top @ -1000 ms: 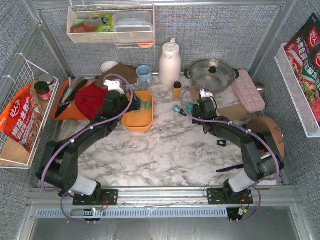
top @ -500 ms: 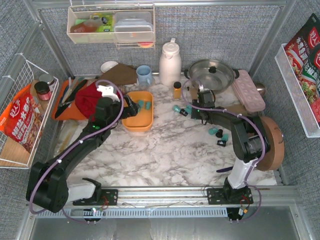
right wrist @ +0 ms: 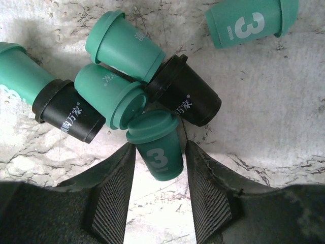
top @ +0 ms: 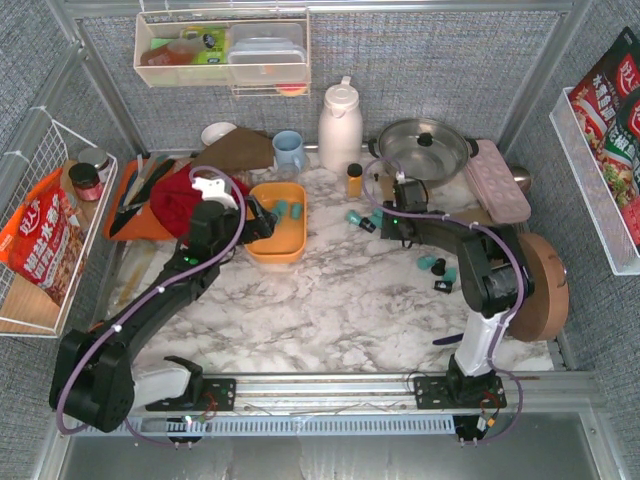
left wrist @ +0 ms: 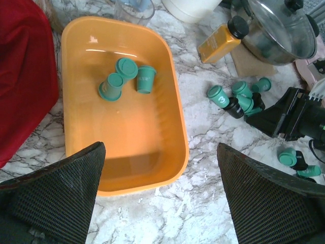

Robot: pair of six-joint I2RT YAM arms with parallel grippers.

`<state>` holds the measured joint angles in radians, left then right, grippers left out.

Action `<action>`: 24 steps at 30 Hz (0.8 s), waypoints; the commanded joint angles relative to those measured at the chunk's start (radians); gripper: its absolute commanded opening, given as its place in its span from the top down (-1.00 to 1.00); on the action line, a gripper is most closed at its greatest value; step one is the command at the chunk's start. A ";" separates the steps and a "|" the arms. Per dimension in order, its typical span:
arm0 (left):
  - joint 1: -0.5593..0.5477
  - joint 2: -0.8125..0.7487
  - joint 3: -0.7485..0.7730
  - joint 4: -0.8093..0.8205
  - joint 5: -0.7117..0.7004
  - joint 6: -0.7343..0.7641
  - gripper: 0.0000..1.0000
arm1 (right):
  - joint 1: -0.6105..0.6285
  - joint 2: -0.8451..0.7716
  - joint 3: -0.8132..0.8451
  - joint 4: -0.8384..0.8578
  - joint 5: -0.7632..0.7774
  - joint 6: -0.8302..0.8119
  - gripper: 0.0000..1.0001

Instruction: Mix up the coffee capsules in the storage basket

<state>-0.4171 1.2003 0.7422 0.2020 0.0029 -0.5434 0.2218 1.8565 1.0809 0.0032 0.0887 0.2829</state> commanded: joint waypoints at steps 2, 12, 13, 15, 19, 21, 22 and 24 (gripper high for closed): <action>0.001 0.021 -0.012 0.044 0.023 -0.041 -0.99 | 0.001 0.017 0.021 -0.009 0.002 0.010 0.02; 0.003 0.018 -0.006 -0.004 -0.112 -0.088 -0.99 | 0.001 0.052 0.065 -0.065 0.036 0.031 0.01; 0.003 0.015 -0.010 0.000 -0.118 -0.090 -0.99 | 0.001 0.054 0.067 -0.068 0.038 0.032 0.01; 0.004 0.008 -0.021 0.001 -0.154 -0.104 -0.99 | 0.001 0.055 0.069 -0.071 0.040 0.035 0.01; 0.006 -0.012 -0.033 -0.049 -0.234 -0.164 -0.99 | 0.002 0.060 0.078 -0.085 0.039 0.036 0.02; 0.006 -0.020 -0.039 -0.051 -0.231 -0.150 -0.99 | 0.002 0.062 0.082 -0.090 0.040 0.036 0.03; 0.005 -0.022 -0.038 -0.056 -0.230 -0.147 -0.99 | 0.002 0.063 0.083 -0.093 0.041 0.037 0.04; 0.006 -0.027 -0.036 -0.068 -0.225 -0.146 -0.99 | 0.005 0.062 0.082 -0.094 0.044 0.037 0.05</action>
<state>-0.4133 1.1851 0.7059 0.1558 -0.1932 -0.6819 0.2226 1.9121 1.1584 -0.0475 0.1204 0.3099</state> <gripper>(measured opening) 0.996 0.484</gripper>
